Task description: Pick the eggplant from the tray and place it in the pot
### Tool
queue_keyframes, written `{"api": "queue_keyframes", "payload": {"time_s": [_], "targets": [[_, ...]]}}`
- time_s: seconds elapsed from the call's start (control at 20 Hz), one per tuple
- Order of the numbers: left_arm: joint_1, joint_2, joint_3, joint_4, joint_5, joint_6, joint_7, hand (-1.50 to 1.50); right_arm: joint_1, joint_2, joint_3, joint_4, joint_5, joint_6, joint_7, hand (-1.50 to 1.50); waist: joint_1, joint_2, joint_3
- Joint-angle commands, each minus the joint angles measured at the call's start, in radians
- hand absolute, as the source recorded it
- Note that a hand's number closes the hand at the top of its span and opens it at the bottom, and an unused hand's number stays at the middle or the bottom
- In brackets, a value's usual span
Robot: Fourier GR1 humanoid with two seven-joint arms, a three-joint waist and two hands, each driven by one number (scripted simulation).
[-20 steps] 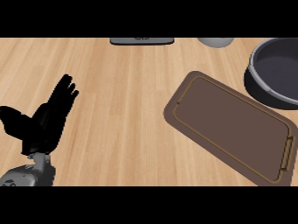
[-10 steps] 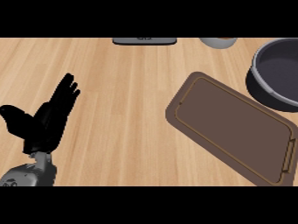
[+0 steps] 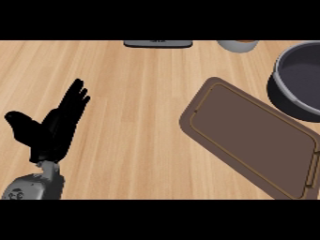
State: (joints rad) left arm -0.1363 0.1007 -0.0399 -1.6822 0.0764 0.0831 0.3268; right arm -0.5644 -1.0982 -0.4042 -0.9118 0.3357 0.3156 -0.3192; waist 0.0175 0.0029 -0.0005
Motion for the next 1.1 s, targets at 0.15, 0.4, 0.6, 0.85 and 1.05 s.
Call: {"api": "queue_keyframes", "payload": {"time_s": [0.15, 0.4, 0.6, 0.85, 1.05], "targets": [[-0.005, -0.013, -0.003, 0.008, -0.001, -0.007, -0.011, 0.0, -0.221, 0.057, 0.134, 0.174, 0.126, -0.05, 0.071, 1.5, 0.015, 0.005, 0.001], [-0.037, -0.004, 0.021, 0.026, -0.004, -0.003, -0.006, 0.0, -0.276, 0.142, 0.178, 0.3, 0.194, -0.123, -0.007, 1.5, 0.011, 0.006, 0.001], [-0.049, 0.008, 0.03, -0.01, 0.016, -0.016, 0.026, 0.0, -0.297, 0.187, 0.234, 0.382, 0.245, -0.099, -0.048, 1.5, 0.021, 0.009, 0.002], [-0.049, -0.027, -0.013, 0.018, -0.04, 0.017, 0.003, 0.0, -0.336, 0.242, 0.167, 0.497, 0.179, -0.028, 0.081, -1.5, 0.006, 0.006, 0.001], [-0.024, 0.003, 0.009, -0.008, -0.012, -0.015, 0.019, 0.0, -0.391, 0.26, 0.114, 0.597, 0.128, 0.033, 0.071, -1.5, 0.022, 0.01, 0.002]]}}
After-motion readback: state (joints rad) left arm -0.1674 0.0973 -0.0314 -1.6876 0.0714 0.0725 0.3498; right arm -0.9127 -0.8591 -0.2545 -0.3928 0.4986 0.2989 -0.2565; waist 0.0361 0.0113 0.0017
